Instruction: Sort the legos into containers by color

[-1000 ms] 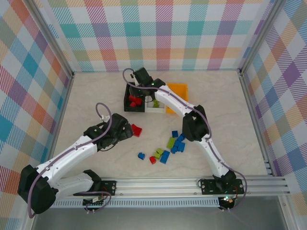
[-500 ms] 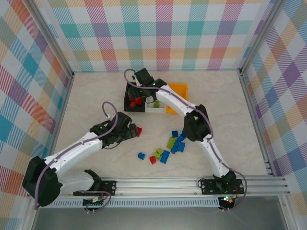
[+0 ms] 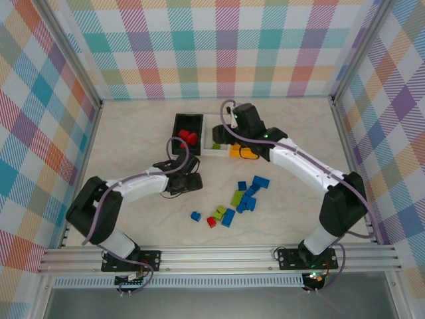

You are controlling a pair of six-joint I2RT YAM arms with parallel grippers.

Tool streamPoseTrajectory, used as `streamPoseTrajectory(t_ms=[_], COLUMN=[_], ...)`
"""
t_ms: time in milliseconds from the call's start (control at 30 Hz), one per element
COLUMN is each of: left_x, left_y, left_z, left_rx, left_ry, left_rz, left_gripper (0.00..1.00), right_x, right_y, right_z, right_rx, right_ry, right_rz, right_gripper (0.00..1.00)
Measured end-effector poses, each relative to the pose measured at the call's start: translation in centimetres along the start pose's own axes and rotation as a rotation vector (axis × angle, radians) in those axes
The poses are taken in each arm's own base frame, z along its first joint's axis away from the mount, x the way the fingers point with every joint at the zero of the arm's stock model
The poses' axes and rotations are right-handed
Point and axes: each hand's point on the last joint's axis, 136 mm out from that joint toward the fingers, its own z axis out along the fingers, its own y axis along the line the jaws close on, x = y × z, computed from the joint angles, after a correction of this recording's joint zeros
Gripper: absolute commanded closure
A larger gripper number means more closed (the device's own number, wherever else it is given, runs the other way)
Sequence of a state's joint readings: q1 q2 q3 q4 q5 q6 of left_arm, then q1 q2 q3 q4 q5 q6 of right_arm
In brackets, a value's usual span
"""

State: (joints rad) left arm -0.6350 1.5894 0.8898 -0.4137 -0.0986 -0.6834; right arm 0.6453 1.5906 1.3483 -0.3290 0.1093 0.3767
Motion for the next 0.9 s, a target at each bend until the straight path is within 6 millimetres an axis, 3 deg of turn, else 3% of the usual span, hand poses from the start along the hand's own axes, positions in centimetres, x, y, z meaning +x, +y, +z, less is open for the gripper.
streamPoseTrajectory(t_ms=[133, 233, 433, 733, 900], left_x=[-0.1, -0.8, -1.2, -1.3, -1.3], left_y=[-0.4, -1.1, -0.5, -1.1, -1.2], left_z=[1.0, 1.4, 2.4, 2.5, 1.8], left_rx=[-0.056, -0.092, -0.169, -0.184, -0.178], left_ry=[-0.003, -0.027, -0.036, -0.056, -0.066], left_rz=[0.055, 0.086, 0.124, 0.175, 0.176], left_gripper=[0.32, 0.34, 0.42, 0.62, 0.64], right_x=[2.4, 3.0, 2.4, 2.1, 2.0], right_y=[-1.5, -2.0, -1.7, -2.1, -2.0], right_z=[-0.5, -1.0, -1.8, -1.7, -1.8], right_rx=[0.029, 0.034, 0.021, 0.027, 0.025], right_ry=[0.034, 0.037, 0.007, -0.008, -0.012], right_rz=[0.024, 0.037, 0.042, 0.046, 0.046], right_gripper=[0.31, 0.31, 0.31, 0.31, 0.31])
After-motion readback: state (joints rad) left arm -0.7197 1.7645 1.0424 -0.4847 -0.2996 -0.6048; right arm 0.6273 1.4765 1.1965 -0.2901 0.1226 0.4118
